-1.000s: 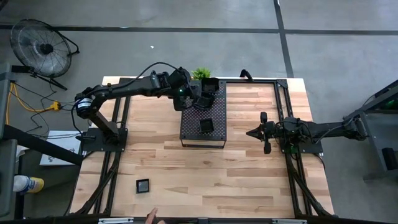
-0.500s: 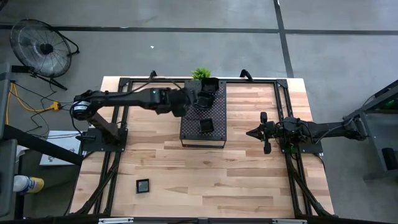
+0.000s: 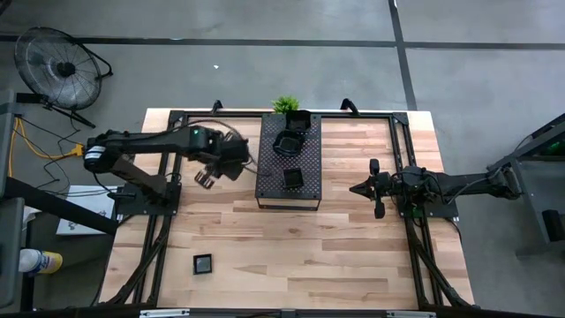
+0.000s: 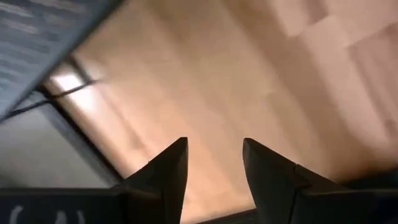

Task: Pick & Place Mini shaped plates
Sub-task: Stack the square plate on top of the square plate on the shelf

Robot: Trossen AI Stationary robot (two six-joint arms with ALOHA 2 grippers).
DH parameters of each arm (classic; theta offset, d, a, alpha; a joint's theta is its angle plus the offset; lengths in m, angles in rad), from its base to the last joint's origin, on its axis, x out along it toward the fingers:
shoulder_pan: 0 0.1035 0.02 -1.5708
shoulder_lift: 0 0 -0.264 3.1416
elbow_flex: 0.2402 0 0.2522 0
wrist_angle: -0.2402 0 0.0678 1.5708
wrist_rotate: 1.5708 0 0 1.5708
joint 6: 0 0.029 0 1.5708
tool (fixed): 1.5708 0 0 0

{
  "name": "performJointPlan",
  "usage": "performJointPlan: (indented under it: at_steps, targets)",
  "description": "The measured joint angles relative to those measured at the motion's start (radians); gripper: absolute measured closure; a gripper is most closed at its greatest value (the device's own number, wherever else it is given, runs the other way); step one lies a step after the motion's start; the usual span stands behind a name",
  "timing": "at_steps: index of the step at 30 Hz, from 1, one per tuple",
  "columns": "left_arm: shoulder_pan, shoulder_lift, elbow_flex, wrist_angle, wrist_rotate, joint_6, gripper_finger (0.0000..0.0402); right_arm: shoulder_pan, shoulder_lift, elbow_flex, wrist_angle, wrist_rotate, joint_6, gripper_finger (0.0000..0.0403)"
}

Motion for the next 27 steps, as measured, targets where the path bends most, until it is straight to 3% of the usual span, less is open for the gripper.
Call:
performJointPlan:
  at_steps: [4, 8, 13, 19, 23, 27]
  targets:
    - [-0.078, -0.062, -0.124, 0.02, 0.043, -0.086, 0.0252, 0.0, 0.0, 0.0, 0.0, 0.0, 0.0, 0.0398]
    - [-0.153, -0.118, -0.24, 0.096, 0.005, -0.201, 0.0252, 0.0, 0.0, 0.0, 0.0, 0.0, 0.0, 0.0398]
    - [-0.193, -0.16, -0.363, 0.444, -0.103, -0.229, 0.0252, 0.0, 0.0, 0.0, 0.0, 0.0, 0.0, 0.0398]
    - [-0.191, -0.158, -0.402, 0.845, -0.305, -0.224, 0.0252, 0.0, 0.0, 0.0, 0.0, 0.0, 0.0, 0.0398]
    - [-0.191, -0.162, -0.402, 0.834, -0.295, -0.223, 0.0252, 0.0, 0.0, 0.0, 0.0, 0.0, 0.0, 0.0398]
    - [-0.192, -0.172, -0.404, 0.613, -0.168, -0.324, 0.0252, 0.0, 0.0, 0.0, 0.0, 0.0, 0.0, 0.0398]
